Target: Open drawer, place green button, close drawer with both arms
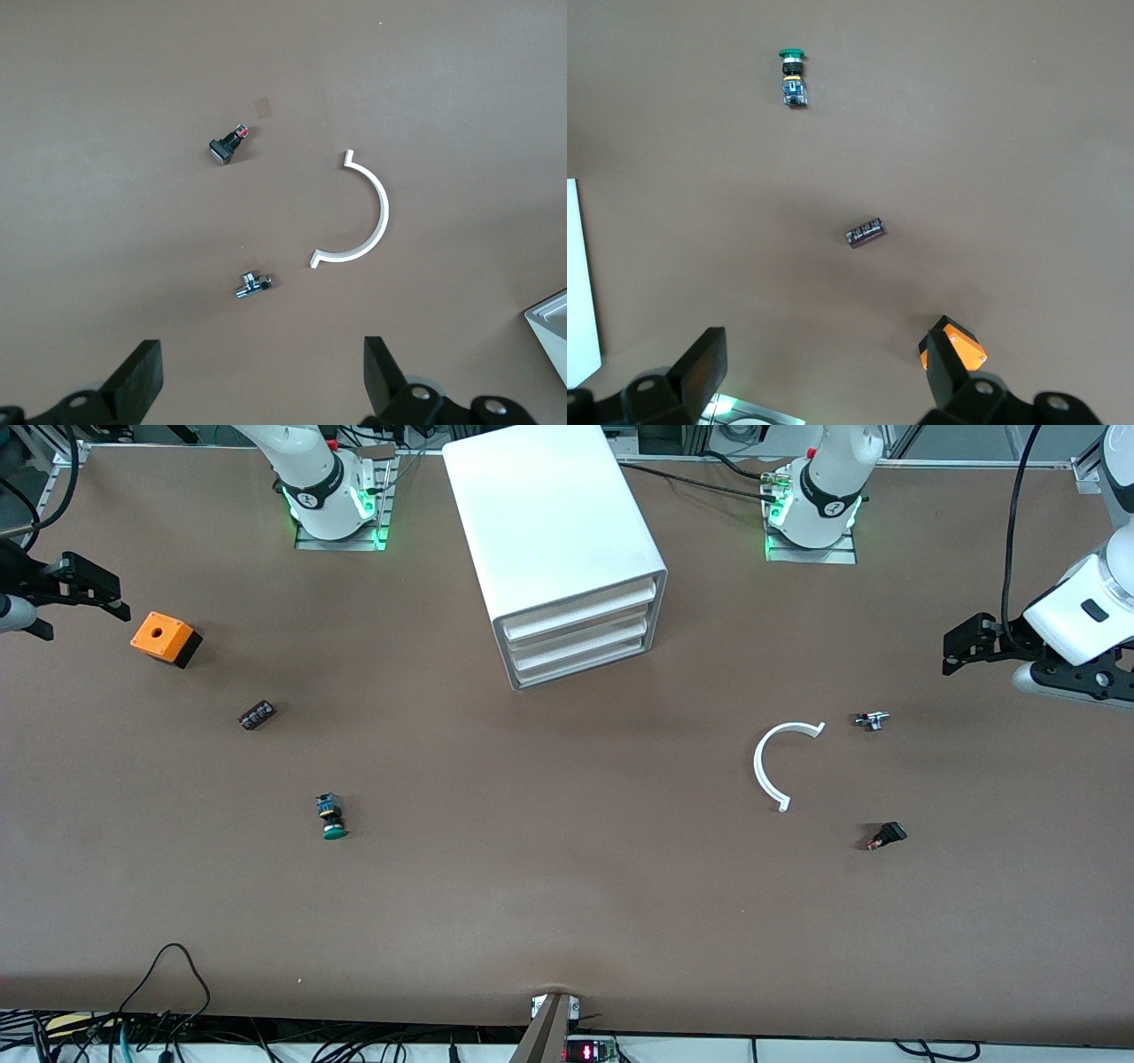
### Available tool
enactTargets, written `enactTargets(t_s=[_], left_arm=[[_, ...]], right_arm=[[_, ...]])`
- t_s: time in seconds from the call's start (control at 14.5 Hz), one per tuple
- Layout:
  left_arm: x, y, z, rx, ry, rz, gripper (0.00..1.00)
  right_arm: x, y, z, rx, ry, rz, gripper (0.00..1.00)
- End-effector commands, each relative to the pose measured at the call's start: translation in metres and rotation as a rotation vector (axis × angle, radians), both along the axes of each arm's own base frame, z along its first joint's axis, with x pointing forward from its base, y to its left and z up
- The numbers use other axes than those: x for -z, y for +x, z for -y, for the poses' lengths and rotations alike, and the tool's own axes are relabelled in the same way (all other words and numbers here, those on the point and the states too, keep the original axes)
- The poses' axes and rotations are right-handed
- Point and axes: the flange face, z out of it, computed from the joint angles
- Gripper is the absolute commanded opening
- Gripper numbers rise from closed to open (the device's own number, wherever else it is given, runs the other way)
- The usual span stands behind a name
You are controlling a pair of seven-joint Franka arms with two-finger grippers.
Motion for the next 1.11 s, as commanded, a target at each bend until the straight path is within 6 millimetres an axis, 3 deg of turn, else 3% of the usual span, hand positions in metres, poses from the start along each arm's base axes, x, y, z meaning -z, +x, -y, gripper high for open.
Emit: enactTargets(t_s=[0.0, 0.48, 0.69, 0.9, 1.04], left_arm=[[-0.007, 0.001, 0.001, 0.009, 0.008, -0.003, 1.00], [-0.007, 0.000, 0.001, 0.003, 0.002, -0.005, 1.00], [0.002, 0.000, 0.005, 0.011, -0.001, -0.045, 1.00], [0.011, -0.013, 0.016, 0.020, -0.065, -0.158, 1.00], [0.028, -0.025, 0.046, 0.063, -0.131, -0.299, 1.00]], right_arm=[[-0.005, 0.001, -0.001, -0.014, -0.008, -0.002, 1.00], [-0.004, 0.002, 0.000, -0.008, -0.007, -0.005, 1.00], [-0.001, 0.005, 0.003, -0.008, -0.003, -0.010, 1.00], [0.015, 0.017, 0.003, -0.001, -0.006, -0.039, 1.00], [0.034, 0.028, 0.002, -0.003, -0.007, -0.074, 1.00]])
